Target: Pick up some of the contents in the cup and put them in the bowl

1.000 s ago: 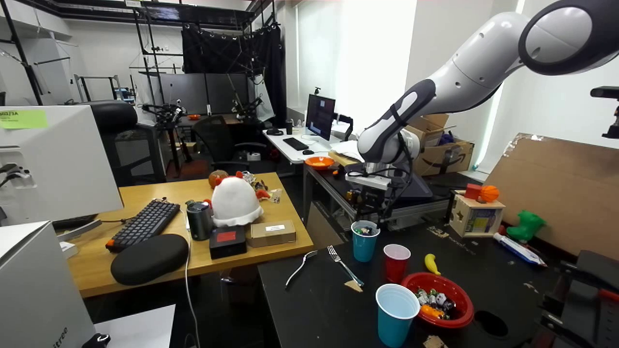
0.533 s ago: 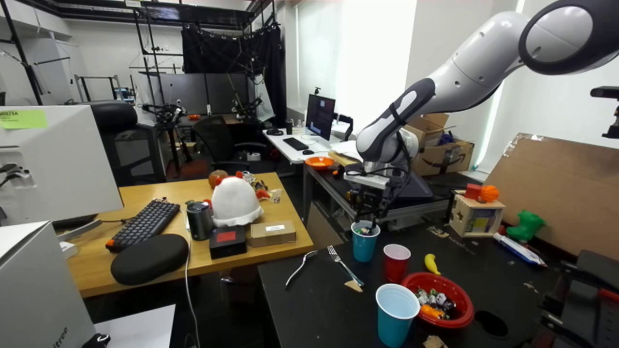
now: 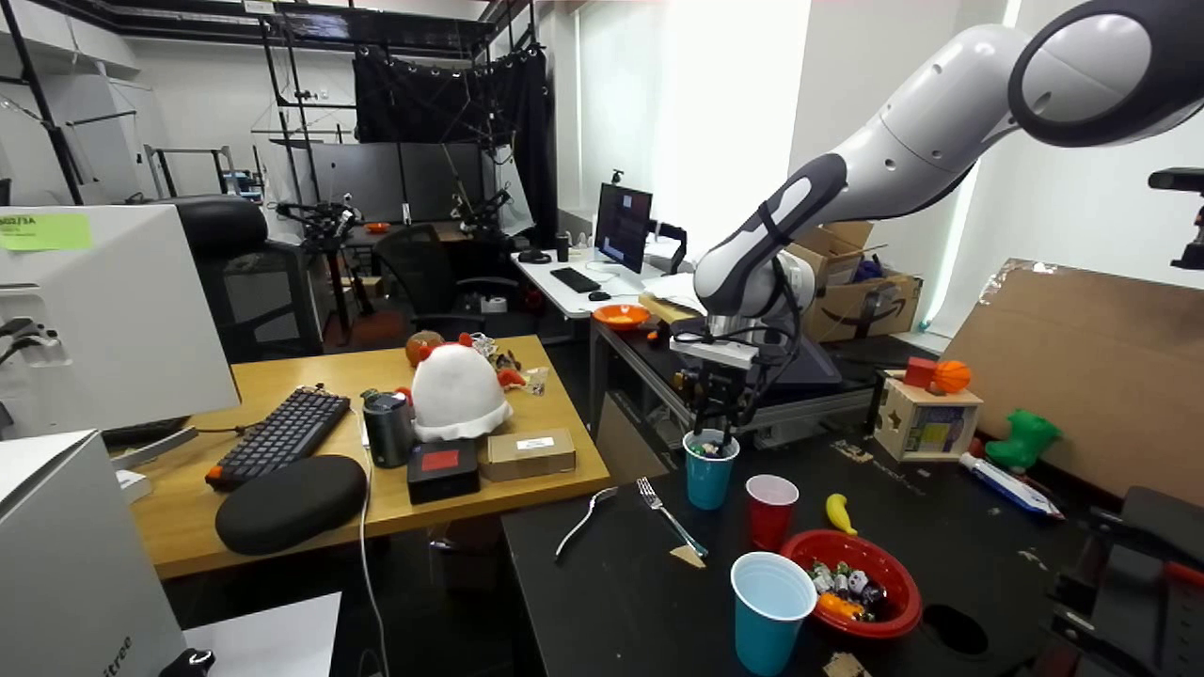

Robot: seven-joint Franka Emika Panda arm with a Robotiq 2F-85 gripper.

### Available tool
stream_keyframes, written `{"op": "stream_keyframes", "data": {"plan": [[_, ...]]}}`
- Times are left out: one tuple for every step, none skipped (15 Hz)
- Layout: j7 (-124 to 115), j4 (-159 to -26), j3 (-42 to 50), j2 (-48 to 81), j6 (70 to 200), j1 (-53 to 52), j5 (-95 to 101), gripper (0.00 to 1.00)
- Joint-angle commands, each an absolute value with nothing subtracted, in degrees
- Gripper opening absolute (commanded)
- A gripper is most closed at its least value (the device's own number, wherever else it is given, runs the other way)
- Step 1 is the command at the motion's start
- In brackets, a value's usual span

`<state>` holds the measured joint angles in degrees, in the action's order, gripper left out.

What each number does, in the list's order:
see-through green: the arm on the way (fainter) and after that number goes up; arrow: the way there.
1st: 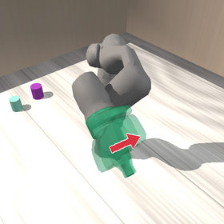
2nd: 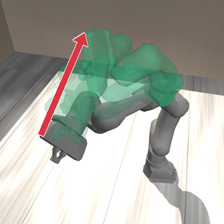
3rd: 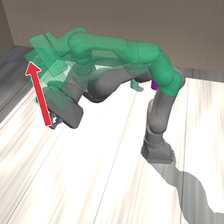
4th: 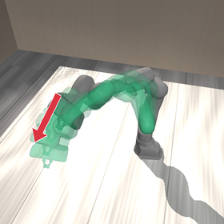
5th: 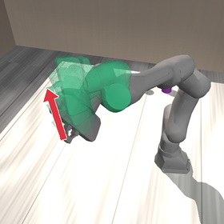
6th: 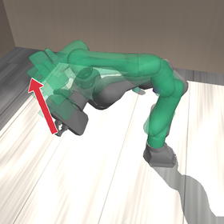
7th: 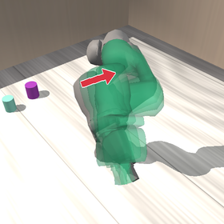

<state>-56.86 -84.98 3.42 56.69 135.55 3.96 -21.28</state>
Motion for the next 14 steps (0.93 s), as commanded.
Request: {"op": "stream_keyframes", "data": {"plan": [[-56.99, -83.22, 2.57, 57.40, 133.83, 4.78, -22.45, 0.58], [-56.96, -83.22, 2.56, 57.43, 133.82, 4.78, -22.44, 0.59], [-57.02, -83.22, 2.58, 57.48, 133.81, 4.73, -22.41, 0.60], [-56.99, -83.23, 2.55, 57.57, 133.81, 4.74, -22.42, 0.60], [-56.94, -83.20, 2.51, 57.67, 133.77, 4.73, -22.40, 0.62], [-56.90, -83.16, 2.49, 57.76, 133.72, 4.74, -22.38, 0.62], [-56.86, -83.11, 2.48, 57.87, 133.71, 4.75, -22.36, 0.64], [-56.81, -83.05, 2.45, 57.96, 133.67, 4.77, -22.35, 0.63], [-56.76, -83.00, 2.44, 58.07, 133.63, 4.77, -22.31, 0.64], [-56.79, -82.97, 2.53, 58.20, 133.66, 4.65, -22.17, 0.63], [-56.75, -82.88, 2.51, 58.36, 133.63, 4.63, -22.12, 0.61], [-56.73, -82.72, 2.65, 58.59, 133.64, 4.51, -21.92, 0.59], [-56.71, -82.44, 2.68, 58.86, 133.55, 4.52, -21.85, 0.59], [-56.73, -82.17, 2.77, 59.12, 133.54, 4.49, -21.75, 0.56]]}}
